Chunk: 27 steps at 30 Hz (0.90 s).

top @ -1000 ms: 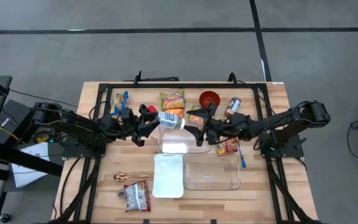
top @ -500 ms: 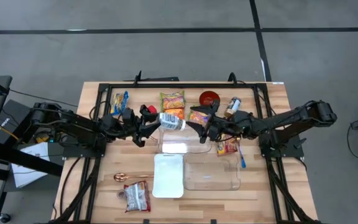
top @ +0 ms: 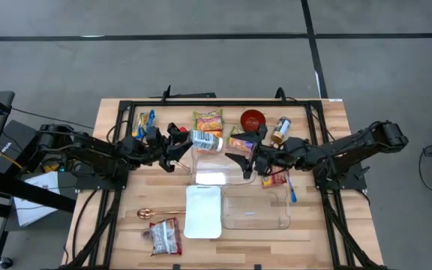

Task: Pick & Place Food Item
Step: Put the white spice bottle into the top transparent bin

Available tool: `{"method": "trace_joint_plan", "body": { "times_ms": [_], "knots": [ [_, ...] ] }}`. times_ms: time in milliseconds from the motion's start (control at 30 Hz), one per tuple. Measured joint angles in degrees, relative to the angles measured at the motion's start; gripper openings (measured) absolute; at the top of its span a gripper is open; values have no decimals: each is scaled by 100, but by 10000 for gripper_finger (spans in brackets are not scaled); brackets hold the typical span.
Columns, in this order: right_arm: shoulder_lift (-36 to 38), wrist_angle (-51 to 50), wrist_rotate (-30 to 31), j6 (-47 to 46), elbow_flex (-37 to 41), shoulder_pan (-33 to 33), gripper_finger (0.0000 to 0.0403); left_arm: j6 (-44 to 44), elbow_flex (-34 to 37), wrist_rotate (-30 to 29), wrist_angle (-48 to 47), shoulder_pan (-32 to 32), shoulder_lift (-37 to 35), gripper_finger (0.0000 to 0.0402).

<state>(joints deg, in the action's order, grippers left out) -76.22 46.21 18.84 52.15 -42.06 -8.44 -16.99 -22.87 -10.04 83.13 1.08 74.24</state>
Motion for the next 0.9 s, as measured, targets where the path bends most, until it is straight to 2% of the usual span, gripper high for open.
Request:
{"method": "trace_joint_plan", "body": {
  "times_ms": [167, 467, 667, 900],
  "knots": [
    [0, 3, -532, -252, 0, 106, 302, 0, -2, 0, 36, 2, 0, 187],
    [0, -31, -604, -222, 2, 116, 302, -22, -4, 68, 57, 2, 0, 187],
    [-4, 52, -946, -207, -6, 223, 302, -25, -4, 89, 63, 2, -2, 187],
    [-520, 65, -978, -2, -368, 312, 303, -26, -18, 90, 68, 2, -4, 187]
  ]
}}
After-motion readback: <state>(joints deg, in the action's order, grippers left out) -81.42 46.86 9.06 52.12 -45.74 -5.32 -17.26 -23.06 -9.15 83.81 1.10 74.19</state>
